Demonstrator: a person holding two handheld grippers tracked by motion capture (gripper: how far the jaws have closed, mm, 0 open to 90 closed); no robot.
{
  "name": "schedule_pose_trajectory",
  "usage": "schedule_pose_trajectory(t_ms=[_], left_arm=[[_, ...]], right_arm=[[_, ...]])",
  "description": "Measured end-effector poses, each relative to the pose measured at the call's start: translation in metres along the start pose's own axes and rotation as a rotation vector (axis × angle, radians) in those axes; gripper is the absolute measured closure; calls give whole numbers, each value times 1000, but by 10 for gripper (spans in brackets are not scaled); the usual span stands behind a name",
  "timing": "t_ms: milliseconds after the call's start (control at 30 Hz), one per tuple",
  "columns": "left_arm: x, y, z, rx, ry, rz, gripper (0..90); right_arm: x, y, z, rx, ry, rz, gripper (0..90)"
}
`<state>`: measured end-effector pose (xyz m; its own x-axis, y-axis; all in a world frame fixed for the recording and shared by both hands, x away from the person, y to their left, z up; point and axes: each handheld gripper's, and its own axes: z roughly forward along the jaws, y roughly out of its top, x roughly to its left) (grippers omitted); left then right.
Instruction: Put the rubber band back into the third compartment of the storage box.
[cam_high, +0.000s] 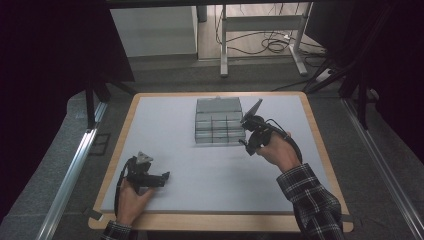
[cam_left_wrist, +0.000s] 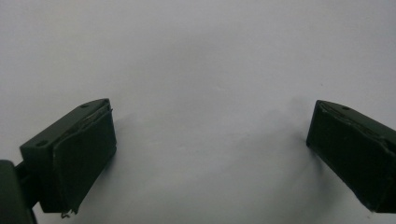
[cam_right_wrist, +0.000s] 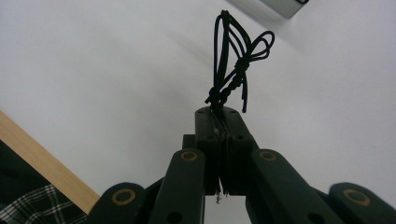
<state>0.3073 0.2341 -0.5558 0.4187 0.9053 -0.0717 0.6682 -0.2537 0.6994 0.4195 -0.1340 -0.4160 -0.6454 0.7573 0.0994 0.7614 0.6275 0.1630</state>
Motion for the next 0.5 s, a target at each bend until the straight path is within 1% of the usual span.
schedule_pose_trajectory(t_ms=[67, 100, 133, 300, 433, 500], left_arm=[[0, 0, 0, 1, 0, 1, 13], [0, 0, 0, 1, 0, 1, 14], [0, 0, 0, 3, 0, 3, 13], [0, 0, 0, 3, -1, 0, 13], [0, 0, 0, 3, -1, 1, 13], [0, 0, 0, 3, -1, 0, 13]], right_arm=[[-1, 6, 0, 3, -10, 0, 860], [-1, 6, 0, 3, -10, 0, 860], [-3, 10, 0, 3, -11, 15, 860], [-9, 20, 3, 7, -11, 45, 860], [-11, 26, 6, 11, -13, 54, 860], [-13, 31, 8, 8, -15, 61, 860]])
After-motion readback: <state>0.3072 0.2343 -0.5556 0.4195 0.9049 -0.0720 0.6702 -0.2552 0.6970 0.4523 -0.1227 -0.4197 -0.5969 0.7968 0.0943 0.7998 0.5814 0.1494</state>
